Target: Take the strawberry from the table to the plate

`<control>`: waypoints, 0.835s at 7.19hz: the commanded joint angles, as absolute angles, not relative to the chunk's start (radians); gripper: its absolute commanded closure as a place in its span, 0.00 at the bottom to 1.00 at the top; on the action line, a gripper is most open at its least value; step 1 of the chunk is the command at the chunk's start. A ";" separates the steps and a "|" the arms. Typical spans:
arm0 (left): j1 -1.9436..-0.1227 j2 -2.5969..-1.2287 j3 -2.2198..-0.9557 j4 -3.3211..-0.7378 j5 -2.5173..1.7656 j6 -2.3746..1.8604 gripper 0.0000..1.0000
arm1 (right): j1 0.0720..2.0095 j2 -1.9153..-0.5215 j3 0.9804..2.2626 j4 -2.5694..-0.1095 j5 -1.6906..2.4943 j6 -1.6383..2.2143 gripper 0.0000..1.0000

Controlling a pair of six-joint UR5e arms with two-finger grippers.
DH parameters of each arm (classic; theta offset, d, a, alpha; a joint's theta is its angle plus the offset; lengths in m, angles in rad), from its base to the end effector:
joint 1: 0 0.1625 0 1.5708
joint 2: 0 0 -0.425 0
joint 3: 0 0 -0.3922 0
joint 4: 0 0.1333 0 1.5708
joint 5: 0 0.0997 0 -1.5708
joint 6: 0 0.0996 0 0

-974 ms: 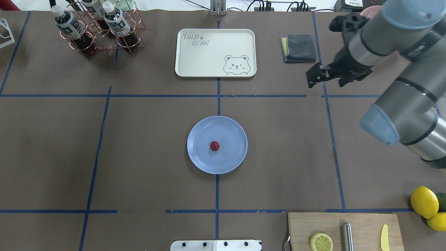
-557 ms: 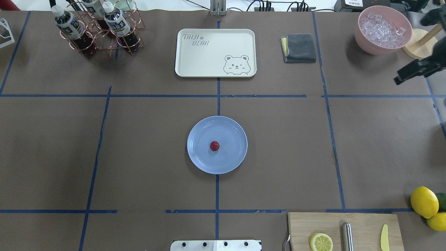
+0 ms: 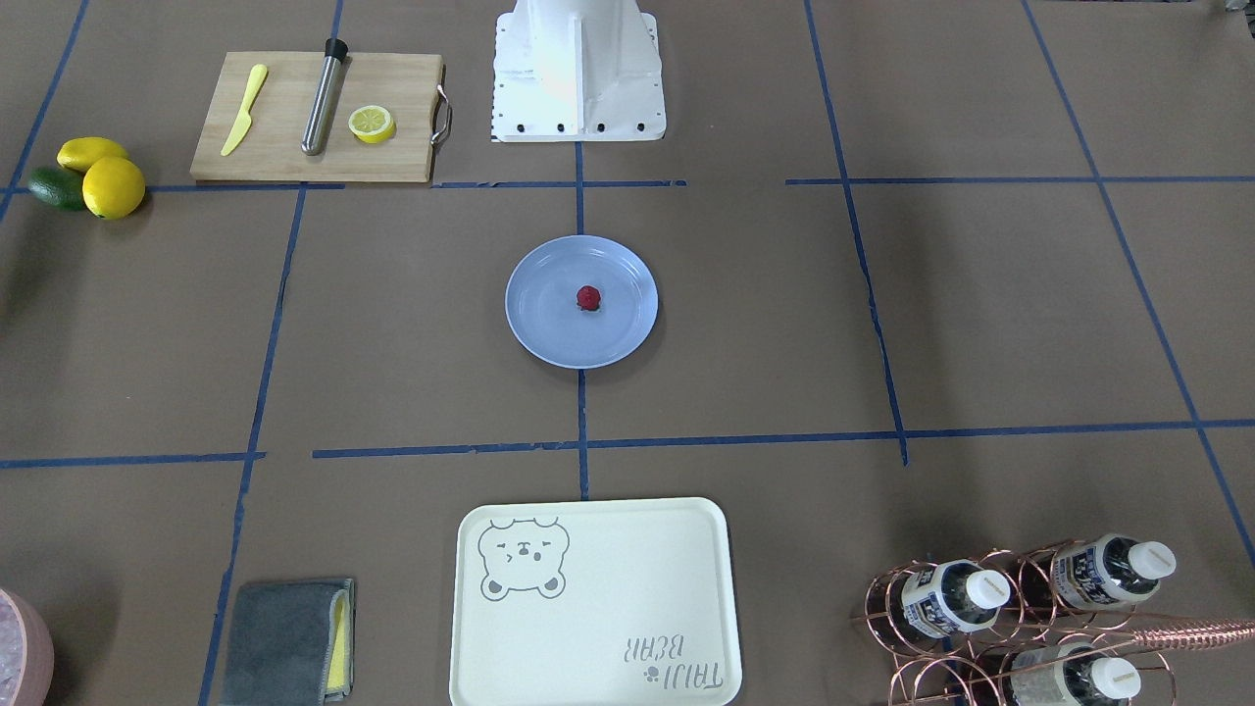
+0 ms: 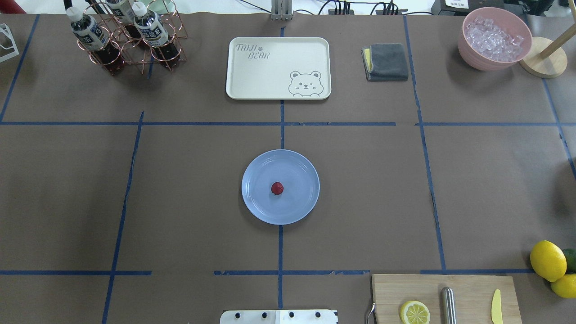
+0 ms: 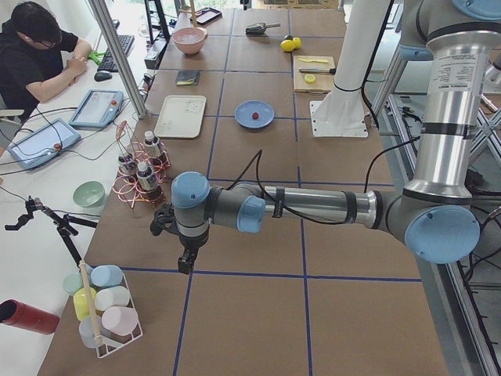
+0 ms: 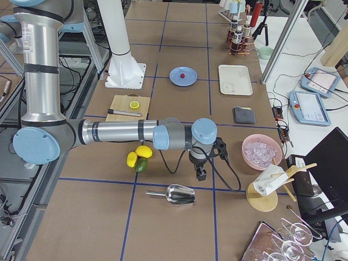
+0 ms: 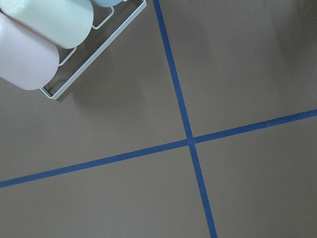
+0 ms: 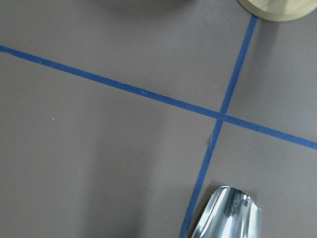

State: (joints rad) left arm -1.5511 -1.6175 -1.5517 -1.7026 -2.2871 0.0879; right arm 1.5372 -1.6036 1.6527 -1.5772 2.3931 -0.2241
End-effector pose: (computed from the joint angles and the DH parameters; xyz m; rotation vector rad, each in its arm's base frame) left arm -0.0576 -0.5235 0.6346 0.1770 0.7098 0.1599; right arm 0.0442 -0.4820 0.6315 0.1186 -0.8171 -0.2605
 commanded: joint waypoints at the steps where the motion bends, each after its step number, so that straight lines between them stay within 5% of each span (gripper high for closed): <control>1: -1.575 -1.556 -1.551 -1.697 -2.324 0.087 0.00 | 1.549 -1.603 1.628 -1.572 2.398 -0.245 0.00; 6: -1.583 -1.503 -1.713 -1.507 -2.319 0.086 0.00 | 1.551 -1.595 1.620 -1.586 2.411 -0.129 0.00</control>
State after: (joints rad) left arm -1.5815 -1.4987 -1.6597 -1.5923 -2.3199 0.0832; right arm 1.5508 -1.5935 1.6240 -1.5855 2.4104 -0.1346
